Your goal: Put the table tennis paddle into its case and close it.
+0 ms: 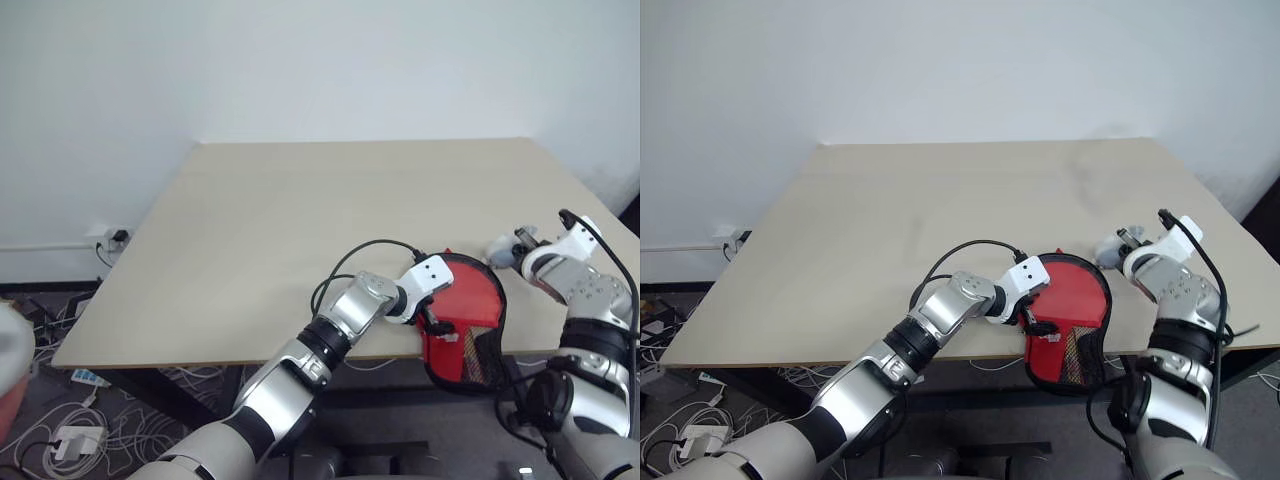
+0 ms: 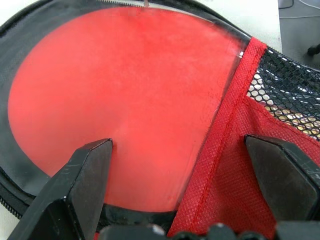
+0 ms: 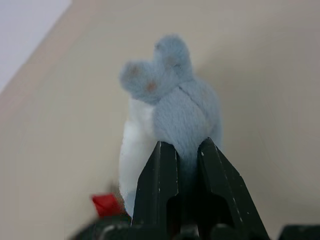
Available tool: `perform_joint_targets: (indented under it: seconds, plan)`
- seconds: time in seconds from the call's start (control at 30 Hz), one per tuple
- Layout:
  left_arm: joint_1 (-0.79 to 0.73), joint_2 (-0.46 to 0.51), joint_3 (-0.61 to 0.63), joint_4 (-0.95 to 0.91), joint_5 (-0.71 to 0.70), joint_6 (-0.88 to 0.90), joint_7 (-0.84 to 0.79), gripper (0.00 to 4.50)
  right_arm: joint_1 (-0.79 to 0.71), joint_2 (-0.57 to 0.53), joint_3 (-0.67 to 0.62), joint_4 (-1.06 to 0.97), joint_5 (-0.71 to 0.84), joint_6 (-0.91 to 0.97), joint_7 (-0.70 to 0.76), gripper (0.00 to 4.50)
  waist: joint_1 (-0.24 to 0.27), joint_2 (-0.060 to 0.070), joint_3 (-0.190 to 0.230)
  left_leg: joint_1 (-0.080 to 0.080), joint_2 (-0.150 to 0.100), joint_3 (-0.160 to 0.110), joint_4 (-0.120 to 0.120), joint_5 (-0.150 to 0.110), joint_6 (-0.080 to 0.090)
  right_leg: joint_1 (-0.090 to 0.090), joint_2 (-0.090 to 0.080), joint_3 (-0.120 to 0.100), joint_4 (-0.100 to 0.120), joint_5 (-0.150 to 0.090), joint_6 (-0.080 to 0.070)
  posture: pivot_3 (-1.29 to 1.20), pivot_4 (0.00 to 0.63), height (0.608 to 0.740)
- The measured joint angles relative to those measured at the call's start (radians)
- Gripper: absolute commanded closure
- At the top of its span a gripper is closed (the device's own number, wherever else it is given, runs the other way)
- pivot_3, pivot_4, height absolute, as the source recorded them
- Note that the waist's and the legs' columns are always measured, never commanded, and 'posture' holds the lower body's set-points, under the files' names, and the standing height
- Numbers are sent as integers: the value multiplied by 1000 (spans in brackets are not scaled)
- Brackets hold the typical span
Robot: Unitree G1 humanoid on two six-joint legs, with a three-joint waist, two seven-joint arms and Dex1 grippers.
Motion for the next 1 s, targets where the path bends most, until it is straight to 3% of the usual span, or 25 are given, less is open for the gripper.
perform_joint_targets:
  seconds: [0.23,0.6,0.8,1.0]
  plan:
    - [-1,-1,2,2,-3,0,-3,0,77,45,-133,-179,102,56,-92,4489,4,0,0,1,0,0,0,0,0,-1,0,0,0,0,0,0,0,716]
    - [-3,-1,4,10,-3,0,-8,0,117,148,-171,-295,129,9,-222,761,4,1,-2,3,1,0,-1,0,0,0,1,0,0,0,0,0,0,716]
    - [-3,-1,8,15,-3,0,-8,0,168,181,-171,-391,106,-82,-289,761,4,1,-3,5,1,1,-2,-1,0,1,1,1,0,0,0,0,0,716]
    - [-3,-4,8,17,-3,0,-8,0,211,122,-44,-452,-1,-109,-277,761,4,1,-3,7,1,3,-4,-1,-1,2,1,1,0,0,1,0,0,716]
